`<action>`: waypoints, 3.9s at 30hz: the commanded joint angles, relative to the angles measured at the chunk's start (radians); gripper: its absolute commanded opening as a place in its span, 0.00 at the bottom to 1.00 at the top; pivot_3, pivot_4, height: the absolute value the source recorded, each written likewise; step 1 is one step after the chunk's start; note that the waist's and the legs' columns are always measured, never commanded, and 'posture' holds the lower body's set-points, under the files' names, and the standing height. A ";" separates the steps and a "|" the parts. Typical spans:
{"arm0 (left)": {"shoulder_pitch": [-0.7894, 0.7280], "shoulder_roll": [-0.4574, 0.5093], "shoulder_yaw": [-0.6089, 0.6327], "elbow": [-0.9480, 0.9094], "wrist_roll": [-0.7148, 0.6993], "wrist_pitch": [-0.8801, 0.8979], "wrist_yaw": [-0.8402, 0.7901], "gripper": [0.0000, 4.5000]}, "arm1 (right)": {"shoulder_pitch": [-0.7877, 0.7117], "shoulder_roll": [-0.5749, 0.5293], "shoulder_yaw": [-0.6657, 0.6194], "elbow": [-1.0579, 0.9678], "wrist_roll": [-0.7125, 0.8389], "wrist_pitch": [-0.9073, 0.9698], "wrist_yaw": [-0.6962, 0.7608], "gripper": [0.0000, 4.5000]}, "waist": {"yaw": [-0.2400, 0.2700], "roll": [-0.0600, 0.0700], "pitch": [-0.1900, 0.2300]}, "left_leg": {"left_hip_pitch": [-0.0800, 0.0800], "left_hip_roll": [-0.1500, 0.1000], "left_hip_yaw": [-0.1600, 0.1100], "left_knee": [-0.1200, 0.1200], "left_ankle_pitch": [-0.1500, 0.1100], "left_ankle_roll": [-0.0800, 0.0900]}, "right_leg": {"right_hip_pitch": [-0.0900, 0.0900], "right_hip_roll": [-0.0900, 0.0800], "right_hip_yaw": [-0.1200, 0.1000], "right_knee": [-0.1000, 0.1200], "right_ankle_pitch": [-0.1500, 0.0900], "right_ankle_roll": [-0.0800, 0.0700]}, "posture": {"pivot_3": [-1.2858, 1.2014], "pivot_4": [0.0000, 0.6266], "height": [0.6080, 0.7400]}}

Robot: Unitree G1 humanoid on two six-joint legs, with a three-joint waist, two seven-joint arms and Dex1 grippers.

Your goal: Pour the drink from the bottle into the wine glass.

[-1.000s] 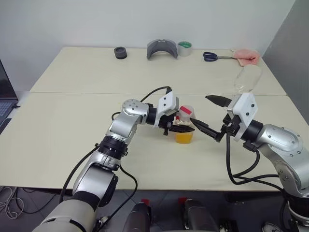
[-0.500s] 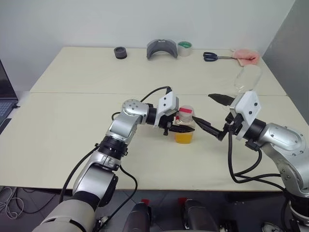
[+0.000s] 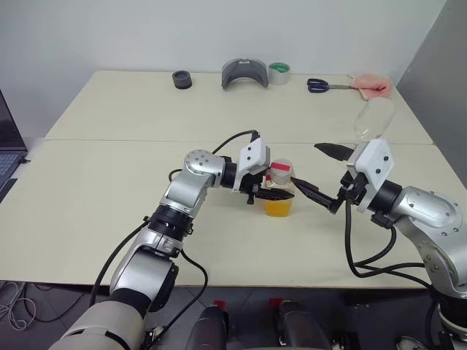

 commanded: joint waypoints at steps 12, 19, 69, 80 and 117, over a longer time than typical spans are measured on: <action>-0.010 0.005 0.004 -0.043 -0.011 -0.009 -0.008 0.42 | -0.003 -0.003 -0.034 -0.010 -0.013 -0.022 -0.006 1.00 | 0.000 0.000 0.000 | 0.000 0.000 0.000 0.000 0.000 0.000 | 0.000 0.000 0.000 0.000 0.000 0.000 | 0.52 0.24 1.00; -0.006 0.006 0.003 -0.048 -0.011 -0.006 -0.008 0.42 | 0.018 -0.048 -0.062 -0.019 0.007 -0.007 0.036 1.00 | 0.000 0.000 0.000 | 0.000 0.000 0.000 0.000 0.000 0.000 | 0.000 0.000 0.000 0.000 0.000 0.000 | 0.52 0.24 1.00; -0.013 0.014 0.005 -0.038 -0.008 -0.014 -0.008 0.42 | -0.094 0.029 0.080 -0.032 -0.079 0.004 -0.013 1.00 | 0.000 0.000 0.000 | 0.001 0.000 0.000 0.000 0.000 0.000 | 0.001 0.000 0.000 0.000 0.000 0.000 | 0.52 0.24 1.00; -0.012 0.014 0.004 -0.039 -0.008 -0.014 -0.007 0.42 | -0.089 0.033 0.057 -0.055 -0.035 0.030 0.002 1.00 | 0.000 0.000 0.000 | 0.001 0.000 0.000 0.001 0.000 0.000 | 0.001 0.000 0.000 0.000 0.000 0.000 | 0.52 0.24 1.00; -0.006 0.010 0.009 -0.055 -0.017 -0.017 0.003 0.42 | -0.162 0.022 0.033 -0.018 0.157 0.185 -0.002 1.00 | 0.000 0.000 0.000 | 0.001 0.000 0.000 0.000 0.000 0.000 | 0.001 0.000 0.000 0.000 0.000 0.000 | 0.52 0.24 1.00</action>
